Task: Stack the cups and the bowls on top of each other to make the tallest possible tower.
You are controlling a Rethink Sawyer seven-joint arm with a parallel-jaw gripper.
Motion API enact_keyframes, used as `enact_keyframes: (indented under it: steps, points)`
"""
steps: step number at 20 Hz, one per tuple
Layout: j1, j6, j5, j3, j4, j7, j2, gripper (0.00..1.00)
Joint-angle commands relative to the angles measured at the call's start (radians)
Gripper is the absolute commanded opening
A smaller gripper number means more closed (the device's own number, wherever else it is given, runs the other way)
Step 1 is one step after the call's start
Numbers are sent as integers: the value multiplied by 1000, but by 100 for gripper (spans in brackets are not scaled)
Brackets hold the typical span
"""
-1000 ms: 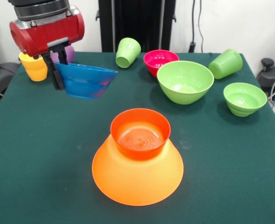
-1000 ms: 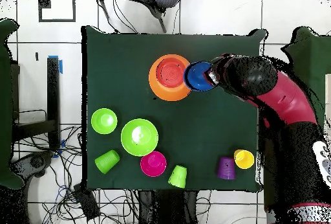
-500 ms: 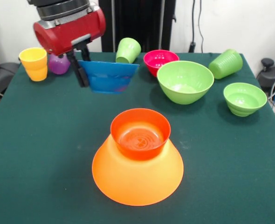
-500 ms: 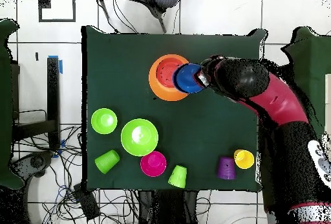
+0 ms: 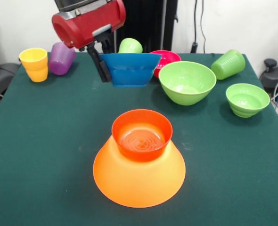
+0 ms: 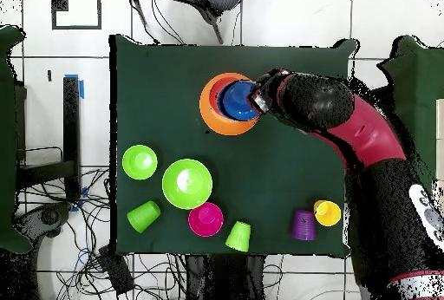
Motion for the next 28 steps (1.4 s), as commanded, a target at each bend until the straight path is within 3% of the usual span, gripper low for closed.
enact_keyframes:
  steps: [1,4,15,19,24,28]
  points:
    - [-70,-194,-27,160,138,64,28,0]
    - [-96,-287,-88,190,154,66,57,0]
    - [-63,-394,-199,137,106,98,116,0]
    - [-28,-341,-202,78,76,125,146,0]
    - [25,-250,-189,27,53,161,116,0]
    - [62,-233,-176,-20,35,184,107,0]
